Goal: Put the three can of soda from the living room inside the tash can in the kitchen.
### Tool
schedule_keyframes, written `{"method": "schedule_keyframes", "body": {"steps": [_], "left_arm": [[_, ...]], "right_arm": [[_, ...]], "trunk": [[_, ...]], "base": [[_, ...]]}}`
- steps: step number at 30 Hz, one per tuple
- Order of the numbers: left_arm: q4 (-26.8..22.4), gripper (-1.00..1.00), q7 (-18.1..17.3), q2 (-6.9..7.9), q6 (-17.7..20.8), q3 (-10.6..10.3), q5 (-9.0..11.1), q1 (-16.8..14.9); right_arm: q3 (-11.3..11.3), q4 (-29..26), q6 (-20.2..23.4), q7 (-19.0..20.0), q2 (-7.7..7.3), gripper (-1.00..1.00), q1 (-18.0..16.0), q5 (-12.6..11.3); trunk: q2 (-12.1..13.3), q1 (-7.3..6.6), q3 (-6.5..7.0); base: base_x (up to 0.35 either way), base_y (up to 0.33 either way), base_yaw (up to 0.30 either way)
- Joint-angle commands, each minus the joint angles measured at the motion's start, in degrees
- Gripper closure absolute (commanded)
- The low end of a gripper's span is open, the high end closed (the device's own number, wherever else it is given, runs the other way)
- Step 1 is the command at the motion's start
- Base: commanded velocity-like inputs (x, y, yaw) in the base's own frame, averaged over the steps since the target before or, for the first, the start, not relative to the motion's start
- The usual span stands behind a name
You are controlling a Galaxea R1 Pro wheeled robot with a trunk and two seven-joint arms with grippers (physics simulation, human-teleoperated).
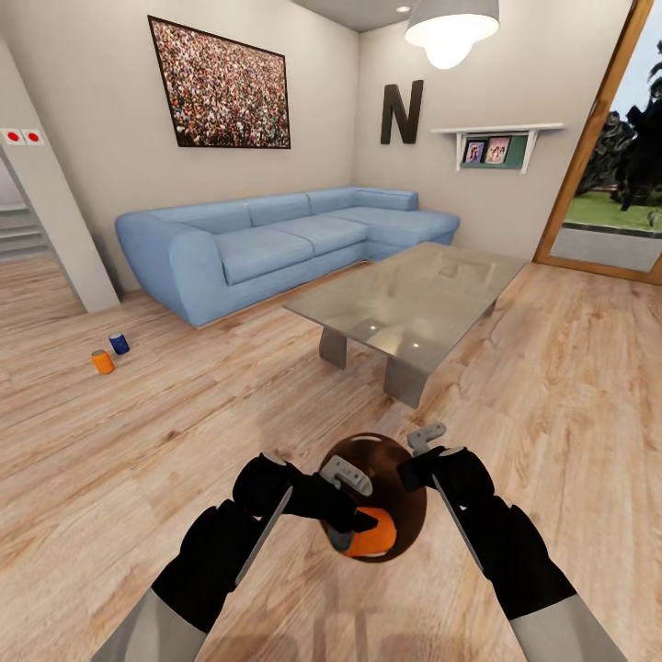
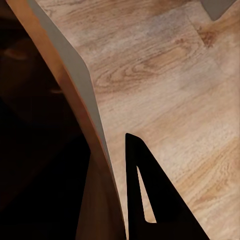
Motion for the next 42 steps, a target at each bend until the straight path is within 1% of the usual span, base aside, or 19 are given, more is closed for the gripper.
{"method": "schedule_keyframes", "body": {"steps": [1, 34, 40, 42], "left_arm": [[0.04, -1.0, 2.8, 0.06, 0.0, 0.05, -3.4, 0.0], [-0.32, -1.0, 2.62, 0.27, 0.0, 0.04, -3.03, 0.07], [-1.41, -1.0, 2.3, 0.32, 0.0, 0.06, -2.94, 0.08], [-3.23, -1.0, 2.12, 0.36, 0.0, 0.09, -2.68, 0.08]], "right_arm": [[0.11, -4.46, 0.27, 0.37, 0.0, 1.0, -0.02, -3.85], [0.19, -4.05, 0.27, 0.37, 0.0, 1.0, -0.02, -3.86], [0.18, -3.81, 0.27, 0.37, -0.01, 1.0, -0.02, -3.93], [0.15, -3.7, 0.27, 0.37, -0.02, 1.0, -0.02, -3.94]], "trunk": [[0.0, 0.0, 0.0], [0.0, 0.0, 0.0], [0.0, 0.0, 0.0], [0.0, 0.0, 0.0]], "base": [[0.0, 0.0, 0.0], [0.0, 0.0, 0.0], [0.0, 0.0, 0.0], [0.0, 0.0, 0.0]]}}
